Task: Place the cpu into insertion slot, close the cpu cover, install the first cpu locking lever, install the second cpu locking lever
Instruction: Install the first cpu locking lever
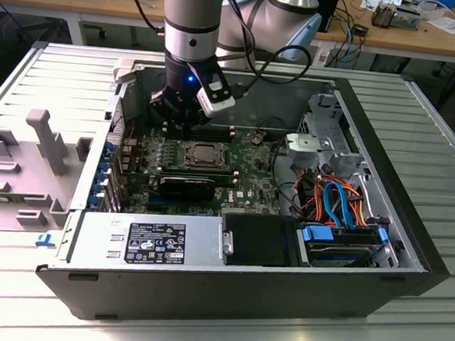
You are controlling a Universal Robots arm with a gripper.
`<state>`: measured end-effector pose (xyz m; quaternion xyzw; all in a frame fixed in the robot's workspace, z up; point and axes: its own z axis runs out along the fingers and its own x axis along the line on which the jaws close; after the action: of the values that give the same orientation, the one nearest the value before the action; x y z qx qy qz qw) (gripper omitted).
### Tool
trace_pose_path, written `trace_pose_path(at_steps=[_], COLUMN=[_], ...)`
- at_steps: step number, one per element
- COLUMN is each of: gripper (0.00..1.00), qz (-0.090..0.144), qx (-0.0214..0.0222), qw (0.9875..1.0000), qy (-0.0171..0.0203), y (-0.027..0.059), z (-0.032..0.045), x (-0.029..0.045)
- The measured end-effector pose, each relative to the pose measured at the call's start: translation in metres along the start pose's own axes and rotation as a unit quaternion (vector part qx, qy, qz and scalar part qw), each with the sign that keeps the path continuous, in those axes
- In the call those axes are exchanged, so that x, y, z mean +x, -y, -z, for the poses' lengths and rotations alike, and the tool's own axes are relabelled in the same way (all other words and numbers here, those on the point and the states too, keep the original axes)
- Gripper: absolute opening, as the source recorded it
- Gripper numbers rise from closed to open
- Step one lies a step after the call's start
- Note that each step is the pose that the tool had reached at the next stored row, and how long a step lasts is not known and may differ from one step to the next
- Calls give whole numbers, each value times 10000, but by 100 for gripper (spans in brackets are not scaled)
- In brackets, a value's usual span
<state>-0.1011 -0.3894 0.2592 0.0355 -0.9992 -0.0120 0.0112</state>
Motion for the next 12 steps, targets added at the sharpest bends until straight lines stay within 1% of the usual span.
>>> trace_pose_path(at_steps=[2,5,12], gripper=[11,11,11], qz=[0,0,0], qx=[-6,-15,-15], qw=[10000,10000,10000], qy=[0,1,1], y=[-1,-1,-1], z=[17,21,23], x=[0,0,9])
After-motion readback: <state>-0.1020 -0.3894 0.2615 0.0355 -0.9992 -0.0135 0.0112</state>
